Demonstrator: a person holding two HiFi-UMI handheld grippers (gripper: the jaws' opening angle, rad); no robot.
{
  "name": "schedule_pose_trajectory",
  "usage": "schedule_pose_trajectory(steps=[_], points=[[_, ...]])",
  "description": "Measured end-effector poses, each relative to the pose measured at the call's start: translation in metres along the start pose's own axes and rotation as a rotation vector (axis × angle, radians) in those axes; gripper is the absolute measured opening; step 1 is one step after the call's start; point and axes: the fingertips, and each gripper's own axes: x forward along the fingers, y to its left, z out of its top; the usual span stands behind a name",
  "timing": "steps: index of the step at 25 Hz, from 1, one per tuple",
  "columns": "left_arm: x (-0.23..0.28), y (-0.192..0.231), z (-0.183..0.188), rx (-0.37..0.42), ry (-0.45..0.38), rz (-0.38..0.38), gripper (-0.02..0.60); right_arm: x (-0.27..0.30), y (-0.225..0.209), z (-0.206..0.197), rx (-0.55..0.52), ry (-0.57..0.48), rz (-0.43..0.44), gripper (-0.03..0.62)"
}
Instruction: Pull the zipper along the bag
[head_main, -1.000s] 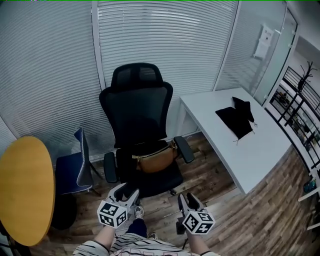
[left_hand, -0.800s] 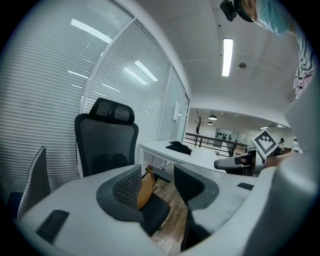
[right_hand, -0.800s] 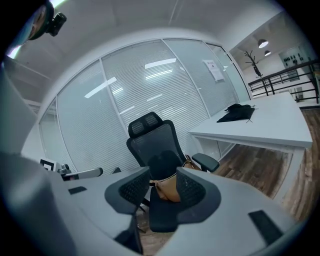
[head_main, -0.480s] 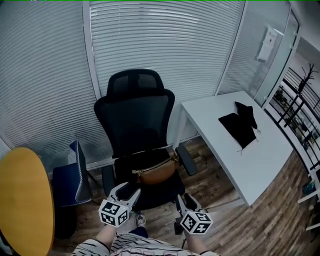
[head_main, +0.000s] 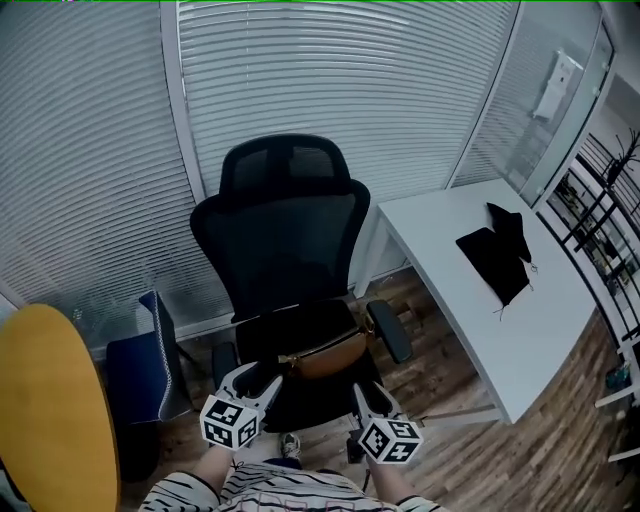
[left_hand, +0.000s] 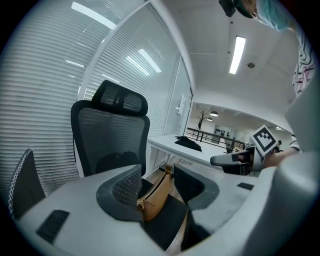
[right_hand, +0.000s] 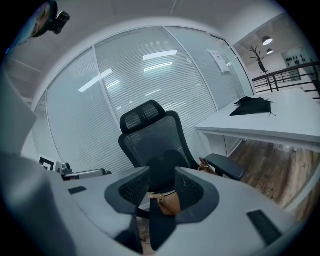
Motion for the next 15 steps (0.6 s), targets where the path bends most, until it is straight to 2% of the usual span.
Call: schedule_pose_trajectory(steps=[7,15], points=[[0.012,0.035,-0.018,-0.031,0.052,0.022,0.179,0.040,0.010,-0.021,-0.017,0.073,0.017,0.161],[0.047,0.061,-0.043,-0.099,0.093,0.074,0.179,0.088,-0.002,-0.042,-0.053,0.169,0.074,0.161]])
